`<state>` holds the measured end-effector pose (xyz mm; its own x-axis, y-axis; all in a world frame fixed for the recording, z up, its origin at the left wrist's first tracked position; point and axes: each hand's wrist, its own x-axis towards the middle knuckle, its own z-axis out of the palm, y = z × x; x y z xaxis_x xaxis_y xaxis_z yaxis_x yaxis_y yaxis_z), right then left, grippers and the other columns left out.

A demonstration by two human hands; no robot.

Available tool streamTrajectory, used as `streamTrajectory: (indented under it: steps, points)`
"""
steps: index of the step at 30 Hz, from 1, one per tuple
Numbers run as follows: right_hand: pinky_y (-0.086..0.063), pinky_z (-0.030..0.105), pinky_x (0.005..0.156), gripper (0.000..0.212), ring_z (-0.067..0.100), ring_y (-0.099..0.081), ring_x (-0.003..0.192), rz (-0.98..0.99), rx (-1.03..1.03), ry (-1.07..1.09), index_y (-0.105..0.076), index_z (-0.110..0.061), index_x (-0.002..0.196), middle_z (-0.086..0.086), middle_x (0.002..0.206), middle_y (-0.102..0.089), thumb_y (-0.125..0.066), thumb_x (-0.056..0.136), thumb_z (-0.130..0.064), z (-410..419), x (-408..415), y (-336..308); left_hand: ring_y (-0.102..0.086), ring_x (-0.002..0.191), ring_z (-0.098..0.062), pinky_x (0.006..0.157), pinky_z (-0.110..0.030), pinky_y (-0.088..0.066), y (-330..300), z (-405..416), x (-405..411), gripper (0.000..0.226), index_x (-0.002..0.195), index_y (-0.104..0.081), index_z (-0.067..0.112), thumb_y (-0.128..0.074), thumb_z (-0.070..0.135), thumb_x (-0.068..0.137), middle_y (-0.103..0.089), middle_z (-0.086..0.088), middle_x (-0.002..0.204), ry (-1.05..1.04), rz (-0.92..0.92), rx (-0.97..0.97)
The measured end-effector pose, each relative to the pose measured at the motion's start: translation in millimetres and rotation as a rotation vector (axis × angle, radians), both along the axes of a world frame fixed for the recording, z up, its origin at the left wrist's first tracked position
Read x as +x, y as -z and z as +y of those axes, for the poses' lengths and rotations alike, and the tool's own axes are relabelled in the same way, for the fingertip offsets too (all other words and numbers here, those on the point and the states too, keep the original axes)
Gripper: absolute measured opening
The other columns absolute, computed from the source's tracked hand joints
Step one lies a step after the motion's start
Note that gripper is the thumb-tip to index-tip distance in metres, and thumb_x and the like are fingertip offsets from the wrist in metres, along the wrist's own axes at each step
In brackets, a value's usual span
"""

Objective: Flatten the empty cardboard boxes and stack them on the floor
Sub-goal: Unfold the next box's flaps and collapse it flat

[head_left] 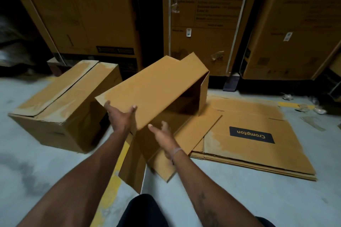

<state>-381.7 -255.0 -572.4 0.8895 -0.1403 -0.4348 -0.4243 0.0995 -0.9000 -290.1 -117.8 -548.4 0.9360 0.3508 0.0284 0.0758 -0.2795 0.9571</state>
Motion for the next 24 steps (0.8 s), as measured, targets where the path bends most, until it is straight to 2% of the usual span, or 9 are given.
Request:
streamTrajectory:
  steps: [2, 3, 4, 6, 8, 10, 13, 18, 24]
  points:
    - [-0.039, 0.046, 0.117, 0.093, 0.029, -0.036, 0.149, -0.043, -0.070, 0.064, -0.022, -0.024, 0.163, 0.007, 0.168, -0.024, -0.069, 0.089, -0.057, -25.8, 6.5, 1.2, -0.005, 0.155, -0.045, 0.123, -0.066, -0.007, 6.8, 1.7, 3.8, 0.104, 0.164, -0.008, 0.026, -0.077, 0.028, 0.087, -0.014, -0.022, 0.167, -0.046, -0.031, 0.427]
    - [-0.044, 0.044, 0.113, 0.090, 0.028, -0.041, 0.145, -0.056, -0.054, 0.086, -0.024, -0.024, 0.162, 0.008, 0.164, -0.031, -0.069, 0.091, -0.056, -37.3, 8.2, -1.0, 0.005, 0.156, -0.044, 0.120, -0.065, 0.007, 9.5, 1.9, 5.0, 0.093, 0.165, -0.013, 0.027, -0.069, 0.026, 0.091, -0.009, -0.020, 0.170, 0.011, -0.135, 0.709]
    - [-0.048, 0.041, 0.107, 0.086, 0.027, -0.046, 0.141, -0.050, -0.044, 0.098, -0.026, -0.024, 0.162, 0.009, 0.161, -0.038, -0.068, 0.093, -0.053, -47.8, 9.2, -2.4, 0.002, 0.157, -0.042, 0.119, -0.063, 0.010, 13.8, 0.9, 9.9, 0.080, 0.163, -0.025, 0.026, -0.065, 0.022, 0.094, -0.014, -0.017, 0.170, 0.151, -0.255, 0.944]
    - [-0.052, 0.041, 0.104, 0.079, 0.027, -0.050, 0.136, -0.048, -0.019, 0.116, -0.028, -0.021, 0.162, 0.008, 0.157, -0.042, -0.066, 0.098, -0.047, -64.7, 10.5, -3.3, -0.021, 0.154, -0.037, 0.124, -0.057, -0.009, 17.5, -13.0, 18.5, 0.060, 0.152, -0.047, 0.021, -0.066, 0.016, 0.095, -0.034, -0.014, 0.161, 0.510, -0.411, 1.163]
    - [-0.052, 0.043, 0.106, 0.077, 0.026, -0.050, 0.137, -0.038, -0.035, 0.134, -0.029, -0.021, 0.161, 0.006, 0.157, -0.043, -0.065, 0.098, -0.047, -73.9, 9.6, 2.5, -0.030, 0.146, -0.035, 0.122, -0.053, -0.023, 19.9, -42.6, 21.3, 0.059, 0.150, -0.042, 0.021, -0.066, 0.032, 0.097, -0.035, -0.014, 0.153, 0.721, -0.300, 1.167]
    - [-0.052, 0.042, 0.104, 0.078, 0.025, -0.051, 0.135, -0.026, -0.040, 0.131, -0.031, -0.022, 0.160, 0.005, 0.156, -0.045, -0.065, 0.096, -0.050, -76.9, 4.8, 12.3, -0.026, 0.143, -0.039, 0.117, -0.058, -0.026, 20.4, -74.1, 22.5, 0.085, 0.158, -0.021, 0.022, -0.067, 0.051, 0.092, -0.027, -0.017, 0.150, 0.729, -0.130, 1.208]
    - [-0.055, 0.041, 0.102, 0.074, 0.022, -0.058, 0.125, 0.012, -0.058, 0.108, -0.037, -0.022, 0.157, 0.003, 0.146, -0.053, -0.066, 0.095, -0.052, -81.9, -3.0, 26.6, -0.028, 0.139, -0.044, 0.110, -0.066, -0.032, 31.3, -100.2, 18.3, 0.074, 0.159, -0.015, 0.017, -0.059, 0.027, 0.100, -0.026, -0.019, 0.150, 0.638, -0.016, 1.289]
    - [-0.060, 0.038, 0.095, 0.065, 0.021, -0.063, 0.116, 0.035, -0.098, 0.140, -0.045, -0.020, 0.153, -0.001, 0.135, -0.059, -0.065, 0.097, -0.047, -102.2, -7.6, 28.6, -0.040, 0.128, -0.042, 0.108, -0.065, -0.035, 25.2, -93.3, 21.9, 0.054, 0.156, -0.026, 0.014, -0.045, 0.015, 0.105, -0.037, -0.014, 0.148, 0.684, -0.175, 1.366]
    - [-0.037, 0.041, 0.116, 0.049, 0.026, -0.041, 0.145, 0.018, -0.120, 0.161, -0.047, -0.016, 0.153, 0.003, 0.156, -0.045, -0.052, 0.105, -0.023, -120.1, 13.7, 6.7, -0.036, 0.131, -0.036, 0.113, -0.055, -0.034, 21.6, -22.3, 15.1, 0.061, 0.161, -0.028, 0.019, -0.050, 0.015, 0.104, -0.037, -0.010, 0.154, 0.940, -0.507, 1.330]
